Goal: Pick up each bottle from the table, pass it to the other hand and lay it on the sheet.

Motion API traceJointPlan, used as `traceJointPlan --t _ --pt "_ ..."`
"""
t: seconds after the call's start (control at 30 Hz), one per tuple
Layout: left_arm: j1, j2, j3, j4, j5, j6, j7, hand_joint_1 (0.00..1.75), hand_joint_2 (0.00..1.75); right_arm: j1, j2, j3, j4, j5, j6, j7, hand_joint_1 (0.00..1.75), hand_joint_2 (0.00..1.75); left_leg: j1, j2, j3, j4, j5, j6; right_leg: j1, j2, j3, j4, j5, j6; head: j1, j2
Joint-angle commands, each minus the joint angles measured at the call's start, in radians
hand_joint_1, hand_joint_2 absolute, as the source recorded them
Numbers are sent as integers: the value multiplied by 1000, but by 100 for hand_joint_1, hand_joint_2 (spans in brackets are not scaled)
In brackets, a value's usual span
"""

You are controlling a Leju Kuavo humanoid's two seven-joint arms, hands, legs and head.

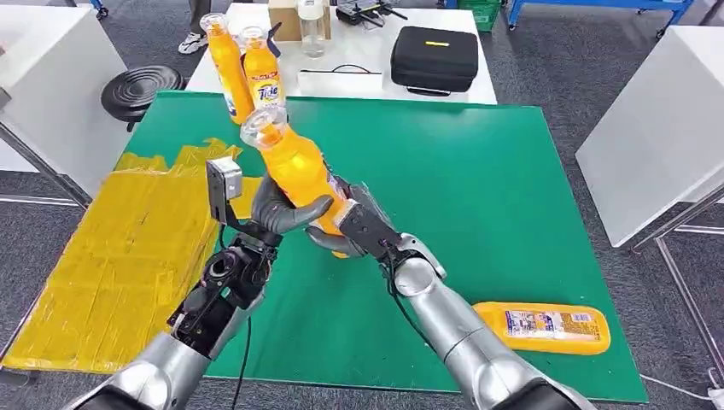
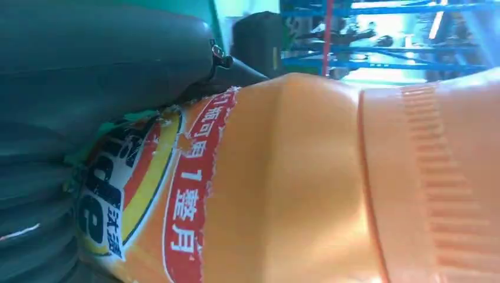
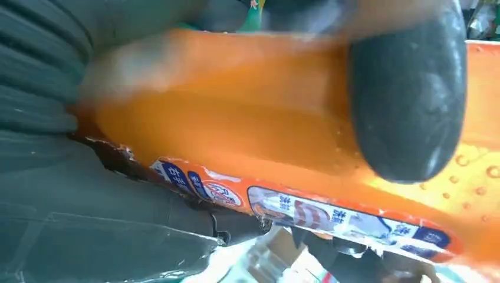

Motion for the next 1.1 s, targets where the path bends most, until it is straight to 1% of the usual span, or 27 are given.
traceJointPlan --t 0.03,0.07,0.1,0.13,0.17,0.2,0.23,0.27,0.3,0.4,0.43,0.47,0.53,0.57,0.6,0.63,0.7,0.77,0.8,0.83,0.87,0.9,0.93,0.97,1.0,1.03,1.1 --pt "12 109 120 -62 31 58 -23 175 175 61 -86 12 -255 39 -65 0 0 175 2 2 7 1 -4 -3 2 1 6 0 -3 -3 0 0" --pt "26 120 148 -76 36 75 -28 175 175 75 -108 1 -319 50 -77 14 0 175 1 3 3 0 -2 -2 1 2 3 0 -1 -2 1 0" --pt "30 126 161 -78 37 74 -26 175 175 83 -121 -6 -354 53 -70 30 0 175 1 4 6 1 -4 -3 2 3 5 0 -2 -3 0 0" --pt "30 129 165 -77 29 74 -29 175 175 88 -127 -13 -370 54 -66 34 0 175 1 3 3 0 -2 -2 1 2 3 0 -1 -2 0 0" --pt "24 133 170 -67 5 85 -39 175 175 96 -138 -31 -398 43 -63 42 0 175 1 3 6 1 -4 -3 2 1 5 0 -2 -3 0 0" --pt "17 134 175 -58 -24 114 -53 175 175 104 -146 -46 -418 19 -50 53 0 175 2 2 8 2 -5 -4 2 1 7 1 -4 -4 0 0" --pt "9 133 182 -50 -58 152 -68 175 175 111 -156 -60 -441 1 -46 64 0 175 1 0 5 0 -3 -3 1 -1 5 0 -2 -3 1 0" --pt "6 135 191 -49 -86 188 -79 175 175 114 -170 -72 -465 -24 -37 73 0 175 2 1 7 1 -4 -3 2 0 6 1 -3 -4 0 0" --pt "9 139 196 -50 -104 207 -88 175 175 113 -179 -78 -476 -34 -36 81 0 175 2 1 4 1 -2 -3 2 0 2 0 -1 -3 0 0" --pt "12 134 210 -43 -231 346 -138 175 175 122 -232 -95 -522 -68 -37 112 0 175 3 -3 7 3 -4 -4 4 -6 7 1 -5 -4 0 0" --pt "7 131 211 -35 -258 375 -147 175 175 125 -242 -102 -528 -72 -36 114 0 175 2 -3 4 1 -2 -3 2 -5 4 0 -3 -3 0 0" --pt "6 130 212 -33 -259 375 -147 175 175 126 -245 -104 -528 -73 -36 114 0 175 2 -2 2 0 -1 -3 2 -4 2 0 -1 -2 0 0" --pt "6 130 212 -33 -259 375 -147 175 175 126 -245 -104 -528 -73 -36 114 0 175 2 -2 6 2 -3 -4 2 -4 6 0 -4 -3 0 0" --pt "5 126 212 -22 -287 408 -154 175 175 125 -252 -105 -526 -70 -42 114 0 175 1 -2 3 1 -1 -3 2 -4 3 0 -2 -3 0 0" --pt "12 123 218 -18 -287 406 -154 175 175 125 -260 -108 -526 -50 -69 107 0 175 2 -3 5 2 -3 -4 2 -5 5 1 -3 -3 0 0" --pt "25 120 228 -23 -299 416 -164 175 175 128 -272 -108 -525 -14 -103 111 0 175 1 -3 2 0 -1 -3 1 -4 2 0 -1 -2 1 0" --pt "37 119 238 -29 -313 424 -173 175 175 137 -285 -115 -530 -11 -106 113 0 175 2 -2 7 1 -3 -4 2 -4 7 0 -4 -4 0 0" --pt "40 119 240 -32 -314 424 -173 175 175 140 -287 -117 -531 -10 -107 112 0 175 1 -2 3 0 -1 -3 1 -3 4 -1 -2 -3 0 0" --pt "30 118 226 -36 -460 552 -206 175 175 170 -300 -128 -564 28 -143 120 0 175 1 -1 3 0 -1 -3 1 -3 3 -1 -1 -2 0 0" --pt "20 112 216 -39 -542 612 -209 175 175 195 -311 -137 -595 45 -158 129 0 175 2 -1 5 1 -3 -4 2 -3 5 0 -3 -3 1 0" --pt "3 109 184 -43 -702 684 -188 175 175 239 -335 -152 -654 66 -171 146 0 175 2 -2 7 2 -4 -5 3 -5 7 1 -4 -4 0 0" --pt "-14 127 137 -28 -876 736 -155 175 175 265 -357 -163 -690 73 -175 153 0 175 3 -4 8 2 -5 -5 3 -6 9 1 -6 -5 0 0" --pt "-23 128 114 -25 -1001 763 -114 175 175 286 -376 -173 -719 75 -174 157 0 175 2 -7 4 1 -2 -4 3 -9 5 0 -4 -3 0 0" --pt "-21 116 128 -27 -1017 752 -112 175 175 299 -385 -185 -734 74 -166 159 0 175 3 -11 5 2 -3 -4 4 -13 8 1 -6 -4 0 0" --pt "-21 116 128 -27 -1017 752 -112 175 175 299 -385 -185 -734 74 -166 159 0 175 2 -9 2 1 -1 -3 2 -11 3 0 -4 -3 0 0" --pt "-20 115 129 -25 -1018 751 -112 175 175 298 -386 -187 -734 73 -164 159 0 175 2 -8 4 2 -3 -4 3 -10 6 1 -5 -3 0 0" --pt "-17 117 135 -21 -1021 750 -117 175 175 290 -377 -186 -724 73 -163 160 0 175 1 -6 3 2 -3 -3 2 -7 4 1 -4 -3 0 0"
